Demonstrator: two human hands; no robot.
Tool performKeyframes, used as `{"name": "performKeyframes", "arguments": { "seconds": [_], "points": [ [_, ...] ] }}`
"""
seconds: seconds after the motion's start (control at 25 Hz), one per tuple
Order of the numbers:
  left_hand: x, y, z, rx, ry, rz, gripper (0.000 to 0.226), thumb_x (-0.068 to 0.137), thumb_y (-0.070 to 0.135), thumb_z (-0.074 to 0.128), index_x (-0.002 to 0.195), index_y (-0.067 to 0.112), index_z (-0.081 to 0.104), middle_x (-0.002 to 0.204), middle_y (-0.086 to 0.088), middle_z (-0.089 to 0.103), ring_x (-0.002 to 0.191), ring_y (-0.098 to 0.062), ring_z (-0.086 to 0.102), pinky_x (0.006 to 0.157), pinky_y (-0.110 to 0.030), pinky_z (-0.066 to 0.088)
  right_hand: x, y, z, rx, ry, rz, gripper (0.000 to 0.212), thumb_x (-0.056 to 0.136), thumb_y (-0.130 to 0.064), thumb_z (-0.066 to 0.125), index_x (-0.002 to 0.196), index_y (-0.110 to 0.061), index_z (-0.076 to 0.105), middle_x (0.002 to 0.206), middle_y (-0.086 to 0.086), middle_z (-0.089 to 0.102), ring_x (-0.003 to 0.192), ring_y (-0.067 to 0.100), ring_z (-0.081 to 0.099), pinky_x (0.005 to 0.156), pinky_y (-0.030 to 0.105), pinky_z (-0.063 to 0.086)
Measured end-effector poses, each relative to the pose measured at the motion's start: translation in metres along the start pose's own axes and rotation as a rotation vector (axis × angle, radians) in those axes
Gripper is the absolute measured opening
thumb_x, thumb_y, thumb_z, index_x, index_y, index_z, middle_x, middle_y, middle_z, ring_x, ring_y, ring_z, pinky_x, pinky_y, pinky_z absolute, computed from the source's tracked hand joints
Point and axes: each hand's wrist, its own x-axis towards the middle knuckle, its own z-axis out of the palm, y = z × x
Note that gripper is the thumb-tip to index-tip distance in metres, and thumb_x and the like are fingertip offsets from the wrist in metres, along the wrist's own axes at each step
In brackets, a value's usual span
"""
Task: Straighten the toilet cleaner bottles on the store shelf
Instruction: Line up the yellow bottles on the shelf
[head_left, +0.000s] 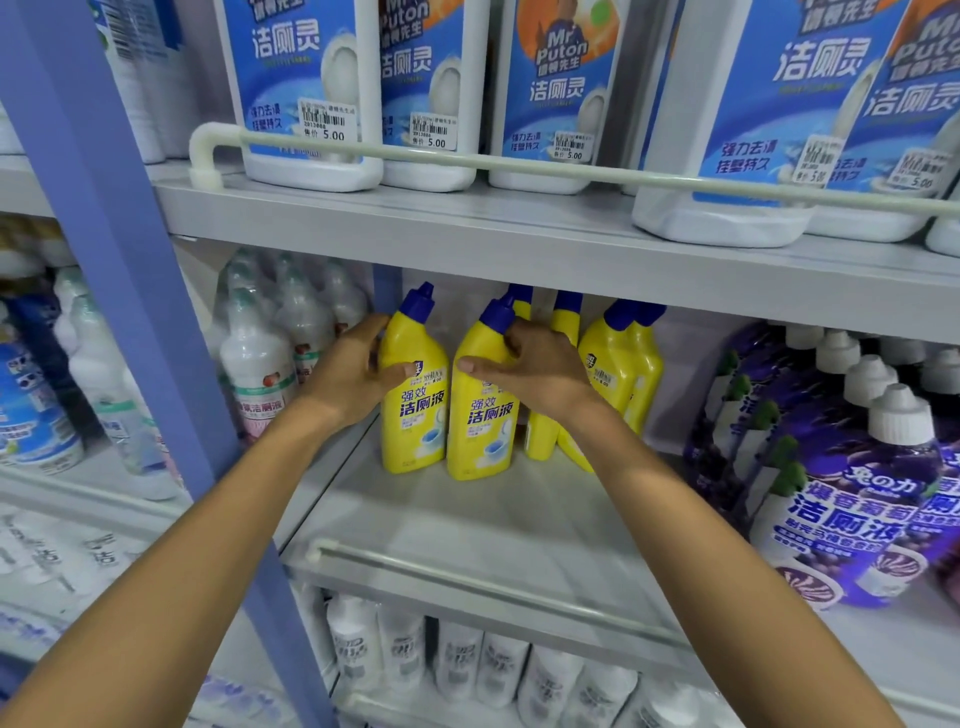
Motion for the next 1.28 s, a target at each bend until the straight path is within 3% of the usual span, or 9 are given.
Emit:
{"name": "performKeyframes", "arguments": {
  "seconds": [0.16,0.4,0.56,0.68,0.8,0.92,1.04,1.16,1.28],
  "points": [
    [0.008,-0.009,0.009,0.2,0.181,0.055,0.037,0.087,0.015,0.077,0.119,0.008,0.059,0.103,-0.008,0.07,0.085,-0.026,0.064,0.071,-0.026,0.046,-0.005,0.004,-0.006,0.039,0.01,-0.002,0.042,0.072,-0.062,0.081,0.068,-0.031,0.052,0.064,-0.013,0.056,0.071,0.011,0.058,0.063,0.026,0.038],
    [0.022,-0.017,0.008,0.138,0.228,-0.054,0.044,0.085,0.022,0.079,0.125,0.014,0.061,0.112,-0.012,0.071,0.096,-0.032,0.068,0.087,-0.043,0.056,0.003,-0.009,0.024,-0.071,0.121,0.01,0.055,0.07,-0.076,0.071,0.091,-0.026,0.066,0.09,-0.003,0.074,0.086,0.021,0.067,0.068,0.032,0.05],
    [0.022,-0.018,0.006,0.159,0.243,-0.064,0.049,0.078,0.036,0.079,0.121,0.015,0.063,0.108,-0.012,0.073,0.093,-0.033,0.07,0.086,-0.046,0.058,0.006,-0.017,0.031,-0.041,0.113,0.025,0.065,0.067,-0.082,0.064,0.099,-0.025,0.07,0.095,-0.004,0.074,0.09,0.022,0.068,0.077,0.041,0.057],
    [0.017,-0.008,0.005,0.133,0.286,-0.1,0.045,0.079,0.034,0.08,0.116,0.014,0.063,0.105,-0.009,0.072,0.091,-0.03,0.069,0.083,-0.04,0.057,-0.005,-0.02,0.025,0.086,0.101,0.004,0.054,0.075,-0.064,0.076,0.108,-0.021,0.071,0.106,-0.002,0.075,0.098,0.02,0.069,0.085,0.038,0.057],
    [0.007,0.012,0.01,0.162,0.544,0.018,0.032,0.081,0.036,0.072,0.104,0.015,0.064,0.098,-0.008,0.072,0.085,-0.031,0.069,0.075,-0.04,0.058,-0.012,-0.005,-0.004,0.221,0.26,0.013,0.042,0.079,-0.043,0.083,0.109,-0.017,0.071,0.102,-0.001,0.073,0.096,0.02,0.069,0.081,0.034,0.056],
    [0.004,0.033,0.025,0.073,0.305,0.011,0.046,0.071,0.046,0.074,0.111,0.026,0.062,0.113,-0.003,0.072,0.093,-0.026,0.07,0.082,-0.037,0.058,0.004,0.025,-0.038,-0.059,0.475,0.086,0.033,0.079,-0.047,0.072,0.086,-0.015,0.068,0.083,0.003,0.071,0.084,0.025,0.068,0.063,0.03,0.039],
    [0.0,0.029,0.045,0.045,0.027,-0.053,0.059,0.067,0.047,0.073,0.118,0.021,0.058,0.105,-0.003,0.072,0.093,-0.024,0.069,0.085,-0.043,0.057,0.018,0.032,-0.043,-0.195,0.391,0.089,0.037,0.086,-0.038,0.07,0.105,-0.007,0.067,0.104,0.014,0.07,0.105,0.032,0.063,0.071,0.028,0.032],
    [-0.008,0.018,0.041,0.052,0.046,-0.044,0.057,0.07,0.047,0.072,0.121,0.026,0.055,0.101,-0.004,0.073,0.092,-0.027,0.07,0.083,-0.047,0.058,0.02,0.033,-0.039,-0.19,0.298,0.052,0.037,0.093,-0.022,0.065,0.122,0.0,0.058,0.123,0.021,0.063,0.117,0.038,0.056,0.089,0.036,0.039],
    [-0.015,0.009,0.02,0.029,0.089,-0.062,0.056,0.069,0.042,0.076,0.12,0.034,0.056,0.105,-0.004,0.073,0.095,-0.029,0.071,0.086,-0.05,0.058,0.022,0.04,-0.036,-0.199,0.327,0.055,0.037,0.092,-0.017,0.065,0.124,0.001,0.058,0.123,0.022,0.063,0.113,0.041,0.059,0.088,0.042,0.046]
  ]
}}
